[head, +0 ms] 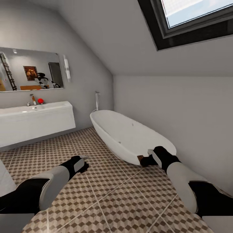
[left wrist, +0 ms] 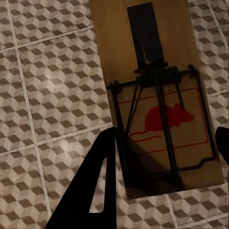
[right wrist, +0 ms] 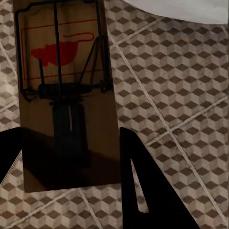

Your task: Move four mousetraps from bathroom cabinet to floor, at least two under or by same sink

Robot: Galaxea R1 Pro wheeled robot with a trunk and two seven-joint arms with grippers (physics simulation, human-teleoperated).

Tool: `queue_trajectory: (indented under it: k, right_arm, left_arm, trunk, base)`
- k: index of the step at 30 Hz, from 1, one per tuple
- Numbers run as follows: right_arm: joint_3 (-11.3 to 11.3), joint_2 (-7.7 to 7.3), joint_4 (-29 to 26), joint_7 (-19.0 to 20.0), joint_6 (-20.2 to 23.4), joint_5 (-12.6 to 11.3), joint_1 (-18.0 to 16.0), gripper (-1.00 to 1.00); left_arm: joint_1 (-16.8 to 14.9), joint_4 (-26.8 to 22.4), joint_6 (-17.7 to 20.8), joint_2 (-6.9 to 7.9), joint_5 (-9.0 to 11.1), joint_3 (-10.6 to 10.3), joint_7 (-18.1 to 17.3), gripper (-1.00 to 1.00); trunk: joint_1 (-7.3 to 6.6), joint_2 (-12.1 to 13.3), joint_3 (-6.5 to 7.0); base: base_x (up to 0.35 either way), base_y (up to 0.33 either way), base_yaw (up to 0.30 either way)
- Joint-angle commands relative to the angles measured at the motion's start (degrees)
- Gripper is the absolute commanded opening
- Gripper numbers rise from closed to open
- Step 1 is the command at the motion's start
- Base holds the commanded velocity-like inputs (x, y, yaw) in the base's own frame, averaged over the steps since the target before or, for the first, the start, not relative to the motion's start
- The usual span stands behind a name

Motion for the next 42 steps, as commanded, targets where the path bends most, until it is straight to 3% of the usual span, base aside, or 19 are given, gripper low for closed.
queue_trajectory:
  k: [1,29,42]
  right_arm:
    - [-0.1,0.0,-0.1,0.1,0.3,0.3,0.0,-1.0]
    - [-0.1,0.04,0.0,-0.3,0.3,0.1,0.0,-1.0]
    - [-0.1,1.49,0.9,-0.5,0.1,0.6,0.0,-1.0]
  left_arm:
    - [0.0,0.0,0.2,-0.03,0.1,0.1,0.4,-1.0]
    - [0.0,0.0,0.2,-0.11,0.1,0.1,0.4,-1.0]
    - [0.0,0.0,0.2,-0.11,0.1,0.1,0.4,-1.0]
  trunk:
    - [0.03,0.0,-0.07]
    - [0.03,0.0,-0.91]
    - [0.03,0.0,-1.22]
  base:
    - [0.319,0.0,0.259]
    - [0.319,0.0,0.103]
    - [0.319,0.0,0.089]
